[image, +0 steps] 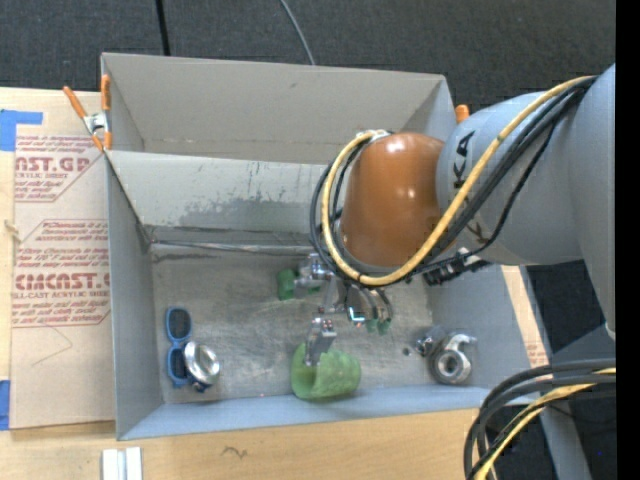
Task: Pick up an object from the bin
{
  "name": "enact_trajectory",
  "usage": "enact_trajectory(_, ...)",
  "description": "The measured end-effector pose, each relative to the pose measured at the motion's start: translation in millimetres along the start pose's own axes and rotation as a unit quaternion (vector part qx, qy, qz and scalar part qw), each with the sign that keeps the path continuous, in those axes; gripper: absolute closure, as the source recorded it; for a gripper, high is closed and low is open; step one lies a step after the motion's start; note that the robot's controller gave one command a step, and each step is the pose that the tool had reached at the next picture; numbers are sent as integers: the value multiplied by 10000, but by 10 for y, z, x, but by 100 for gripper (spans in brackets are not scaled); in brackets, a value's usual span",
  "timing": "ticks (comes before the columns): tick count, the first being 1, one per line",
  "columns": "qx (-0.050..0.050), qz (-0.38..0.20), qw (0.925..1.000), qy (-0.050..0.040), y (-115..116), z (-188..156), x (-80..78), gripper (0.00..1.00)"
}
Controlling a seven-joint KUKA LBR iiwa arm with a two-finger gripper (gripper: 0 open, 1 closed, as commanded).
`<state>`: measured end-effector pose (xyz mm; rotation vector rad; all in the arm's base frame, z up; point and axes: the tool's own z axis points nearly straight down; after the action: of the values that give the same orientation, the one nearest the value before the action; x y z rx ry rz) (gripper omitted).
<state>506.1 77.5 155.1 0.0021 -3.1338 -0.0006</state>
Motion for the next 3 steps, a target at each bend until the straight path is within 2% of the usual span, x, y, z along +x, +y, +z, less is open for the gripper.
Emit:
enact_trajectory(1,-79,349,9993,-112,-254,693,116,0)
enact_trajectory(2,-38,-207,9997,-103,-728,794,64,0)
enact_trajectory(3,20,-900,9959,-49,-1558,522,76,0)
